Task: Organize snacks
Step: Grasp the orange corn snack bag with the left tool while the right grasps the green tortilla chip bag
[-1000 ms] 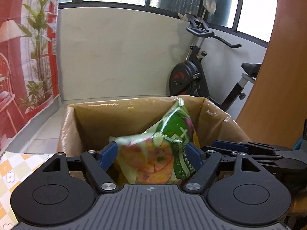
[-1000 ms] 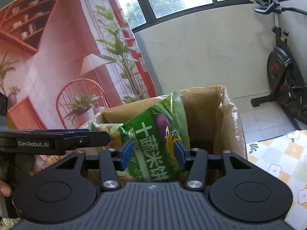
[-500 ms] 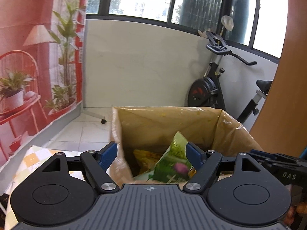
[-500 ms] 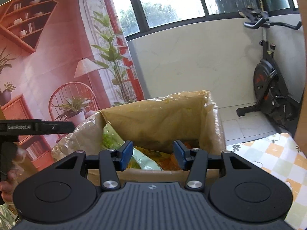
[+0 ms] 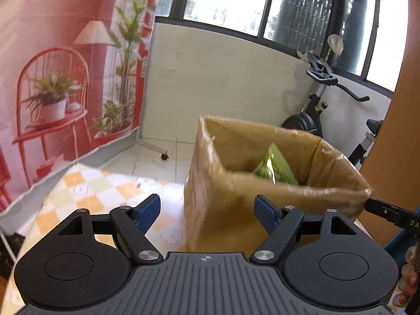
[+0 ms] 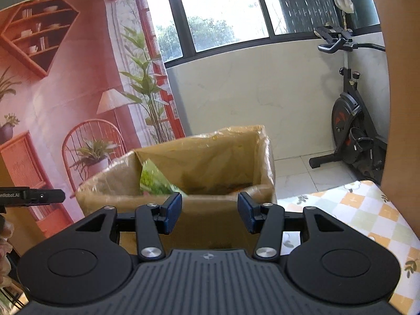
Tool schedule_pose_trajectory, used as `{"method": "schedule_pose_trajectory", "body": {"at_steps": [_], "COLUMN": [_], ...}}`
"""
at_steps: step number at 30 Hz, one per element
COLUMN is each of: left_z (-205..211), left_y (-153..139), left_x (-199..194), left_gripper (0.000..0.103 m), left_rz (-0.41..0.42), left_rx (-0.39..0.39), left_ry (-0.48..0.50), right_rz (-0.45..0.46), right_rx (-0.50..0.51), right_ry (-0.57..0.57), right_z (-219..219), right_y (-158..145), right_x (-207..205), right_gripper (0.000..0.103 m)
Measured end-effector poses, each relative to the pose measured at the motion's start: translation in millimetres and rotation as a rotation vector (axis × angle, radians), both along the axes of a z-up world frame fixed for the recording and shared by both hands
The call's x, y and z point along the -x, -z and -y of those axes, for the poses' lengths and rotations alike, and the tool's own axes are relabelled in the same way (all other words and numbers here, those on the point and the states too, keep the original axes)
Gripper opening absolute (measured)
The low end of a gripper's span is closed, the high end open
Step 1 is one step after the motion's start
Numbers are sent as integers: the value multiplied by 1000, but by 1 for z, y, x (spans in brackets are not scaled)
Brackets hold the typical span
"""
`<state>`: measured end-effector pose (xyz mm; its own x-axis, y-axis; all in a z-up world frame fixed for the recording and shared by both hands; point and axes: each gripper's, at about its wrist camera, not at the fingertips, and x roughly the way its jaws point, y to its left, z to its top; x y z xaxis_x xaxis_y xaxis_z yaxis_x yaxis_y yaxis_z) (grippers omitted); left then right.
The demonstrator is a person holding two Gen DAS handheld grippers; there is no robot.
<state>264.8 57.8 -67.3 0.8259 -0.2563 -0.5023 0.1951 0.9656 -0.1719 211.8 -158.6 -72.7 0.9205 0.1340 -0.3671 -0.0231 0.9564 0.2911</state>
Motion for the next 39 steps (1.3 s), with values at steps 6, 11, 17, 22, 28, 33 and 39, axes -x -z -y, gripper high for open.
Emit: {"method": "schedule_pose_trajectory", "body": {"at_steps": [6, 11, 17, 22, 28, 33, 39], "left_z": [1, 9, 19, 22, 27, 36, 53], "left_y": [36, 59, 75, 87, 96, 102, 109], "left_x": [16, 20, 23, 24, 26, 24, 15], "left_gripper": [80, 81, 87, 87, 87, 87, 88], "left_rz": [-73, -122, -139, -168, -200, -216, -230], "left_rx": [42, 30, 35, 47, 46, 48, 61], "left_ry": [-6, 14, 46, 50, 53, 69, 80], "right_rz": [-80, -159, -226, -288, -342, -331, -301], "right_rx": [-4, -7, 10, -3, -29, -66, -44], "right_ry": [3, 9, 13, -11, -39, -56, -68], "right_z": [5, 9, 10, 13, 10, 10, 8], "right_y": [27, 53, 77, 96, 117, 125, 124], "right_x": [14, 20, 22, 17, 14, 14, 18], "right_gripper": [51, 58, 84, 90, 94, 91, 86]}}
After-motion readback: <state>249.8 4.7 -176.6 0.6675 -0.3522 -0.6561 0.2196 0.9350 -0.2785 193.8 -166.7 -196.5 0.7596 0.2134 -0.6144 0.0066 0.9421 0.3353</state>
